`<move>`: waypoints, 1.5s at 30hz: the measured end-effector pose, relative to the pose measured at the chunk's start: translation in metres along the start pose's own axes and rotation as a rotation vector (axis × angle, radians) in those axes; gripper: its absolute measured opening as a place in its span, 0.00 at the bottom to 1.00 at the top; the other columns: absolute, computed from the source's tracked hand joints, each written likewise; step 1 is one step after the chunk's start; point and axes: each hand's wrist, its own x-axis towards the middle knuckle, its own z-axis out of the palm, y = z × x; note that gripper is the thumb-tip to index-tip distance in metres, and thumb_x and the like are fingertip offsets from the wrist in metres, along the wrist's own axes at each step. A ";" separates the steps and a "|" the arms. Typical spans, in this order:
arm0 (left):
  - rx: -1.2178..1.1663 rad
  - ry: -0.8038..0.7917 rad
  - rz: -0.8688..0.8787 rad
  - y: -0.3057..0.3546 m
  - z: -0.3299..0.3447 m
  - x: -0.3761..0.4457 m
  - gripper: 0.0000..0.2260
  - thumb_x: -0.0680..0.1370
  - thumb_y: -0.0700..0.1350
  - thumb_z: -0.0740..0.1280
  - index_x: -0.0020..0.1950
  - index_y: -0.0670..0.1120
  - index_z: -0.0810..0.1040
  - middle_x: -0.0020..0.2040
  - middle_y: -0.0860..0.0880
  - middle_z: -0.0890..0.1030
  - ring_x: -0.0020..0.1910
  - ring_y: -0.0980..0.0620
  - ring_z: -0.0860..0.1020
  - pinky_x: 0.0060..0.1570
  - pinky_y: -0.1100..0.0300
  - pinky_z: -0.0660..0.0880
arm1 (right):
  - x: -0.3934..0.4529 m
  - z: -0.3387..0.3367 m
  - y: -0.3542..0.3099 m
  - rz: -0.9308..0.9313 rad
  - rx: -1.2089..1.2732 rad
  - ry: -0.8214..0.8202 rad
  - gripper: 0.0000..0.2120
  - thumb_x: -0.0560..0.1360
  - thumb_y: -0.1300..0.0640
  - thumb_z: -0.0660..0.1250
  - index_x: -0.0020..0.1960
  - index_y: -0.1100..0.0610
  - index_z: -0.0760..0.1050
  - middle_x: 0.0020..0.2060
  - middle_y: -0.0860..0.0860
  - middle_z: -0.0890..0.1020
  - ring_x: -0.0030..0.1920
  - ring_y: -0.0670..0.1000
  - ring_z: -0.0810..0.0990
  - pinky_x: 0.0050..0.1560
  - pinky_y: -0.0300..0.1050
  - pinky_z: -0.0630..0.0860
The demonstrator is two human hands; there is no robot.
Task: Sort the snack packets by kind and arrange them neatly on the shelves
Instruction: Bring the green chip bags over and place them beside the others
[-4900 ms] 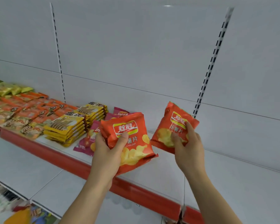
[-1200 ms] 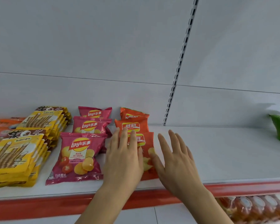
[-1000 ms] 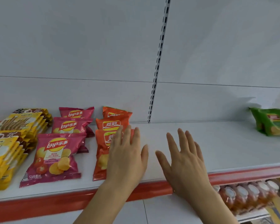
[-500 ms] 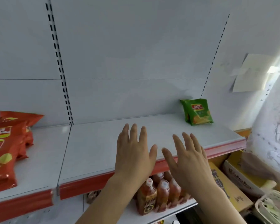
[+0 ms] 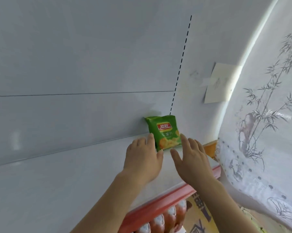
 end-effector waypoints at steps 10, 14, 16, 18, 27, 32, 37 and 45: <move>-0.228 -0.111 -0.169 0.011 0.021 0.066 0.19 0.85 0.56 0.59 0.71 0.47 0.68 0.66 0.45 0.78 0.62 0.44 0.78 0.60 0.50 0.76 | 0.094 0.031 0.026 -0.038 0.085 -0.112 0.39 0.80 0.35 0.56 0.80 0.48 0.40 0.69 0.53 0.72 0.69 0.56 0.69 0.68 0.56 0.70; -0.411 -0.080 -0.304 0.019 0.029 0.079 0.20 0.84 0.57 0.62 0.73 0.49 0.69 0.67 0.47 0.79 0.63 0.46 0.78 0.62 0.52 0.76 | 0.099 0.032 0.037 -0.125 0.225 -0.050 0.35 0.80 0.43 0.64 0.79 0.48 0.48 0.54 0.50 0.78 0.53 0.53 0.78 0.54 0.50 0.77; -0.559 -0.006 -0.378 0.028 0.033 0.084 0.20 0.84 0.58 0.62 0.72 0.50 0.71 0.65 0.48 0.80 0.62 0.47 0.79 0.60 0.55 0.76 | 0.097 0.026 0.043 -0.201 0.388 0.032 0.34 0.80 0.49 0.66 0.79 0.49 0.52 0.57 0.48 0.77 0.55 0.51 0.78 0.54 0.46 0.76; -0.670 0.136 -0.421 0.037 0.037 0.088 0.19 0.84 0.59 0.62 0.70 0.51 0.74 0.61 0.50 0.82 0.59 0.49 0.80 0.57 0.56 0.76 | 0.093 0.020 0.045 -0.310 0.512 0.061 0.34 0.79 0.53 0.68 0.79 0.50 0.56 0.55 0.43 0.75 0.54 0.46 0.77 0.53 0.43 0.76; -0.737 0.605 -0.596 0.024 0.026 0.058 0.10 0.80 0.52 0.72 0.58 0.50 0.79 0.50 0.54 0.85 0.49 0.54 0.83 0.51 0.53 0.80 | 0.138 0.024 0.051 -0.259 0.381 -0.189 0.37 0.81 0.43 0.61 0.81 0.50 0.44 0.72 0.55 0.67 0.70 0.58 0.67 0.66 0.55 0.69; -0.759 0.616 -0.671 0.018 0.023 0.030 0.12 0.80 0.48 0.71 0.63 0.50 0.75 0.53 0.54 0.83 0.52 0.53 0.82 0.52 0.53 0.79 | 0.159 0.051 0.048 -0.211 0.296 -0.394 0.44 0.76 0.36 0.63 0.81 0.47 0.41 0.63 0.57 0.74 0.63 0.60 0.72 0.62 0.55 0.72; -0.766 0.634 -0.707 0.010 0.019 0.009 0.13 0.82 0.45 0.68 0.65 0.51 0.71 0.54 0.56 0.81 0.51 0.58 0.80 0.44 0.61 0.75 | 0.148 0.037 0.042 -0.322 0.460 -0.202 0.34 0.78 0.44 0.67 0.79 0.43 0.55 0.56 0.52 0.74 0.50 0.53 0.75 0.50 0.48 0.73; -0.954 0.721 -0.646 0.008 0.001 -0.032 0.09 0.84 0.47 0.67 0.62 0.57 0.74 0.54 0.54 0.85 0.53 0.52 0.85 0.53 0.51 0.82 | 0.047 0.003 -0.007 -0.678 0.933 -0.204 0.37 0.75 0.47 0.72 0.77 0.33 0.56 0.58 0.36 0.74 0.52 0.38 0.78 0.48 0.35 0.79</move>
